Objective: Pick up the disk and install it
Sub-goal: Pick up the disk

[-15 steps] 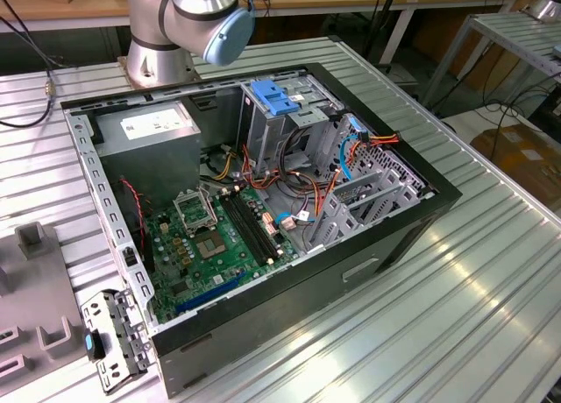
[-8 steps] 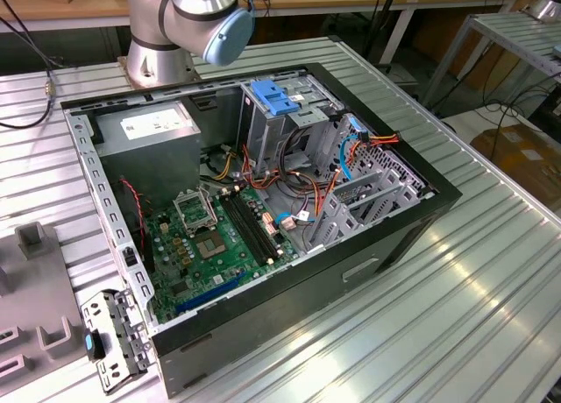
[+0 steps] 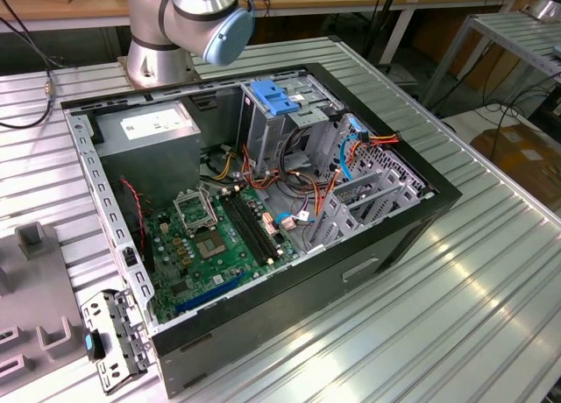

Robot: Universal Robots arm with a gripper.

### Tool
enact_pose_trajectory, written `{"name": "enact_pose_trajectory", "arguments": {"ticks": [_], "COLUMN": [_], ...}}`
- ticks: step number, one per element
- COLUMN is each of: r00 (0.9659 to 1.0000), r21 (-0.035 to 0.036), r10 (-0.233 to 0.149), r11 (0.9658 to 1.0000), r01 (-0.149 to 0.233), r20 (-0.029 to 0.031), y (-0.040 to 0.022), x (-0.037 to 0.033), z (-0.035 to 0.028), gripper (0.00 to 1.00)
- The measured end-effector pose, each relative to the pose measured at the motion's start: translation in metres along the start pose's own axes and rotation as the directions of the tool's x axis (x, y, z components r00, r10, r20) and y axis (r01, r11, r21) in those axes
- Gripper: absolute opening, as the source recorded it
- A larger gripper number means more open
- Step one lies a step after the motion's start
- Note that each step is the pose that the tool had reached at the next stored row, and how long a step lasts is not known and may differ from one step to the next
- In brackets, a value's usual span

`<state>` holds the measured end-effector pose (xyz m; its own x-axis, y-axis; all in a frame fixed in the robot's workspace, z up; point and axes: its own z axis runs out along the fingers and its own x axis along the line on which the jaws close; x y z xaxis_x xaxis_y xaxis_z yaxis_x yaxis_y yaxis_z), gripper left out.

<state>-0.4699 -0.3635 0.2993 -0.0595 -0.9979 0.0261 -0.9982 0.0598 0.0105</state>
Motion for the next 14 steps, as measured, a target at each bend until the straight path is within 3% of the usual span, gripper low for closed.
{"name": "enact_pose_trajectory", "arguments": {"ticks": [3, 4, 10, 14], "r00": [1.0000, 1.0000, 1.0000, 0.9996], "r21": [0.0000, 0.0001, 0.0001, -0.0005], "r10": [0.000, 0.000, 0.003, 0.028], "r11": [1.0000, 1.0000, 1.0000, 0.9996], "r01": [0.000, 0.000, -0.003, -0.028], "r20": [0.0000, 0.0000, 0.0001, 0.0003], "y": [0.0000, 0.0000, -0.0003, -0.0009], "x": [0.0000, 0.0000, 0.0033, 0.0034], "z": [0.0000, 0.0000, 0.0004, 0.0004], "gripper": [0.57, 0.50, 0.50, 0.50]}}
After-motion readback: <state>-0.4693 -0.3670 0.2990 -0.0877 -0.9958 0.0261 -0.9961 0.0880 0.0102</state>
